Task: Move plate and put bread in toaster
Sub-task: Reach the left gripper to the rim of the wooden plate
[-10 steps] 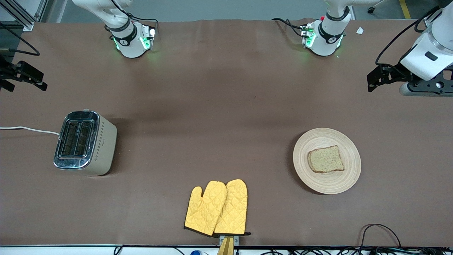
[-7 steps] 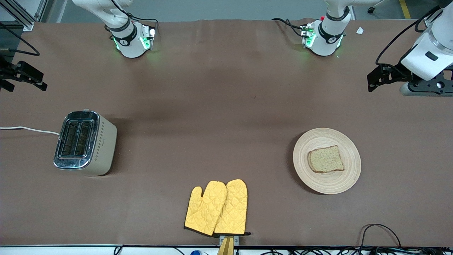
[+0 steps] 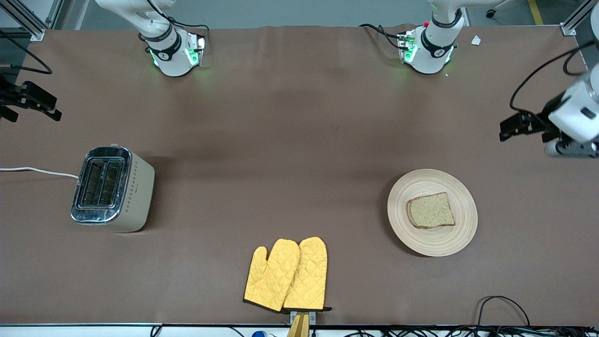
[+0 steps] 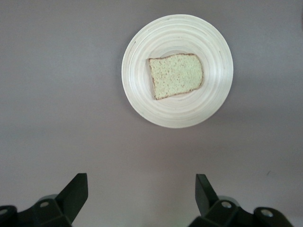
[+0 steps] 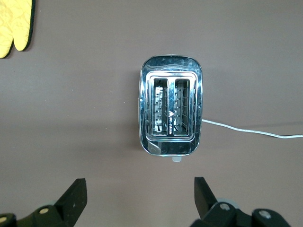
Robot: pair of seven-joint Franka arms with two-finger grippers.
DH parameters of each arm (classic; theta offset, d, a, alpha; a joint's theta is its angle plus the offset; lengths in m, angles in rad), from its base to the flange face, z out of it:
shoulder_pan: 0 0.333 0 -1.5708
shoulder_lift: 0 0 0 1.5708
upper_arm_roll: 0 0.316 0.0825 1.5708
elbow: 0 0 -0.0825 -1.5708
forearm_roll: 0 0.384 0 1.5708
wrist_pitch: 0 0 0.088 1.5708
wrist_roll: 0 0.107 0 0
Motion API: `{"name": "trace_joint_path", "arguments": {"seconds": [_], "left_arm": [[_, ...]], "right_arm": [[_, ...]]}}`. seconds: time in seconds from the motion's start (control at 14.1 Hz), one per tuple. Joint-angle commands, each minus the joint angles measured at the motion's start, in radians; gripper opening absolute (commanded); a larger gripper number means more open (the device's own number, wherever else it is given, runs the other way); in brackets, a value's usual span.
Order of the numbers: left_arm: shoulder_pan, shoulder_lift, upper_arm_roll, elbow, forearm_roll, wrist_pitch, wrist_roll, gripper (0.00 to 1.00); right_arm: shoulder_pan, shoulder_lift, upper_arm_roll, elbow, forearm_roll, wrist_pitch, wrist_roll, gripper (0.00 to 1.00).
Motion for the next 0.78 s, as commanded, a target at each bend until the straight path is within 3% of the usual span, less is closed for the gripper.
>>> {"name": "trace_joint_path", "arguments": {"seconds": [0.0, 0.28, 0.71], "left_arm": [[0.064, 0.129, 0.001, 0.052, -0.093, 0.071, 0.032, 1.00], [0.164, 0.300, 0.001, 0.052, -0.296, 0.152, 0.138, 1.00], [0.273, 0.531, 0.001, 0.052, -0.542, 0.333, 0.526, 1.00]], "right_arm": [[0.005, -0.005, -0.003, -0.002, -0.004, 0.005, 0.009, 1.00], [0.007, -0.003, -0.003, -0.007, -0.004, 0.003, 0.009, 1.00], [0.011, -0.005, -0.001, -0.008, -0.004, 0.002, 0.009, 1.00]]}}
